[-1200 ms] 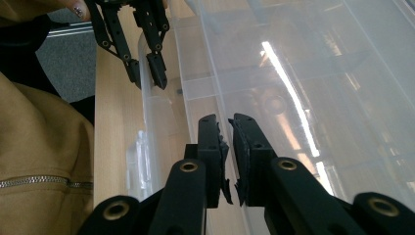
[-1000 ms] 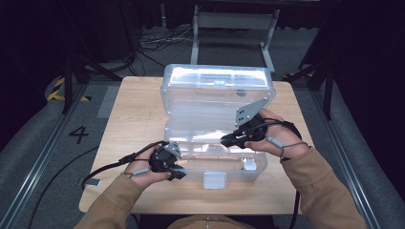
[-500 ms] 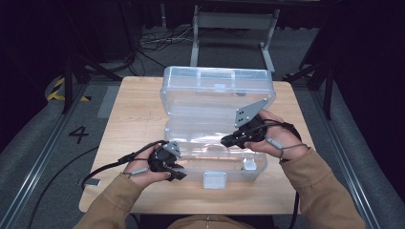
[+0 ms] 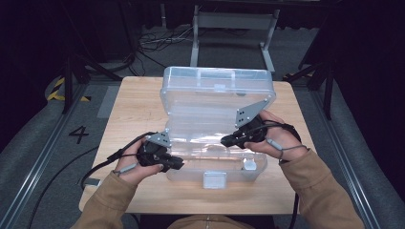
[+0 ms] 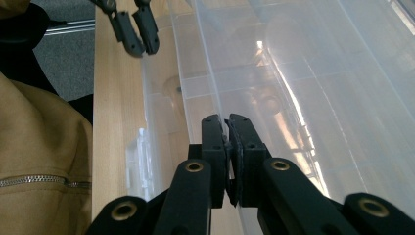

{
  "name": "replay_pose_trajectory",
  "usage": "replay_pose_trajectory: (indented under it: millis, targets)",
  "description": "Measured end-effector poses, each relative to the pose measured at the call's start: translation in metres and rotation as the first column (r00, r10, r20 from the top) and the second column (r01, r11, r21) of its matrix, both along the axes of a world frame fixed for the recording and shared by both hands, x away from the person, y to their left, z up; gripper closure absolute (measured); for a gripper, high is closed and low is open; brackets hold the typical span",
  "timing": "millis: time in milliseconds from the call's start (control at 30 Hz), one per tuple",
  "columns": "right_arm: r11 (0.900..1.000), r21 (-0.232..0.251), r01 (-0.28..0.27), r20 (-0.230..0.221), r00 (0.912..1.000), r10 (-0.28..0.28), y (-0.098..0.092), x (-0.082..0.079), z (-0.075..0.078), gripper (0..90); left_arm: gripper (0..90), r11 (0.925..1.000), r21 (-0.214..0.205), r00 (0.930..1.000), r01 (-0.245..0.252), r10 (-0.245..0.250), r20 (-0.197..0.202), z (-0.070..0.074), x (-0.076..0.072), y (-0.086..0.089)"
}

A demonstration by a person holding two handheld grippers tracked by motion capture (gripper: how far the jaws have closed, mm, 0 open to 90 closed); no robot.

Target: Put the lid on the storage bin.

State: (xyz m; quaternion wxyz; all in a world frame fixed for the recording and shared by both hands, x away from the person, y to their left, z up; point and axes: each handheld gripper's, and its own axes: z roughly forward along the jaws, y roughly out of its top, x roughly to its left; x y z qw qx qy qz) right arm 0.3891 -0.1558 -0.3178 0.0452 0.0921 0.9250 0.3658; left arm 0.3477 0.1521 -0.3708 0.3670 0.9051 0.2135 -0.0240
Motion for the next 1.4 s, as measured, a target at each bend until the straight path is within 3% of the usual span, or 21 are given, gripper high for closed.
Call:
replay_pose_trajectory:
  millis: [267,400,467,533,700,900,1033,1100,1233,1367,1400]
  targets:
    - [1.0000,0.001,0.004,0.001,1.0000,-0.004,0.000,-0.001,0.000,85.9,85.3,0.9983,-0.050,0.9978,-0.032,0.034,0.057,0.016,-0.003,0.006]
    - [1.0000,0.003,0.005,0.001,1.0000,-0.005,0.000,-0.001,0.000,85.9,87.3,0.9932,-0.100,0.9963,-0.060,0.065,0.055,0.022,-0.002,0.009]
    - [1.0000,0.004,0.004,0.003,1.0000,-0.004,0.000,-0.001,0.000,85.9,88.0,0.9923,-0.106,0.9957,-0.065,0.071,0.059,0.024,-0.001,0.011]
    - [1.0000,0.003,0.006,0.003,1.0000,-0.006,0.000,-0.001,0.000,85.9,88.2,0.9862,-0.138,0.9928,-0.092,0.102,0.064,0.029,0.001,0.016]
    - [1.0000,0.005,0.007,0.003,1.0000,-0.007,0.000,-0.001,0.000,85.9,88.3,0.9782,-0.170,0.9878,-0.118,0.133,0.080,0.035,0.003,0.021]
    - [0.9999,0.008,0.012,0.005,0.9999,-0.012,-0.001,-0.002,-0.001,85.8,88.1,0.9652,-0.212,0.9753,-0.153,0.182,0.125,0.047,0.006,0.024]
    - [0.9998,0.010,0.017,0.007,0.9998,-0.017,-0.001,-0.003,-0.001,85.7,88.2,0.9536,-0.245,0.9692,-0.175,0.211,0.127,0.051,0.009,0.027]
    - [0.9998,0.009,0.017,0.007,0.9998,-0.017,-0.001,-0.003,-0.001,85.7,88.1,0.9514,-0.247,0.9668,-0.185,0.221,0.128,0.052,0.011,0.028]
    - [0.9996,0.015,0.022,0.003,0.9998,-0.022,-0.001,-0.004,-0.002,85.7,88.3,0.9310,-0.292,0.9556,-0.219,0.265,0.129,0.057,0.015,0.034]
    - [0.9996,0.016,0.023,0.005,0.9997,-0.023,-0.001,-0.004,-0.002,85.7,88.4,0.9248,-0.301,0.9496,-0.232,0.283,0.135,0.059,0.017,0.036]
    - [0.9996,0.017,0.024,0.004,0.9997,-0.024,-0.001,-0.004,-0.003,85.7,88.4,0.9179,-0.307,0.9449,-0.252,0.302,0.127,0.059,0.018,0.036]
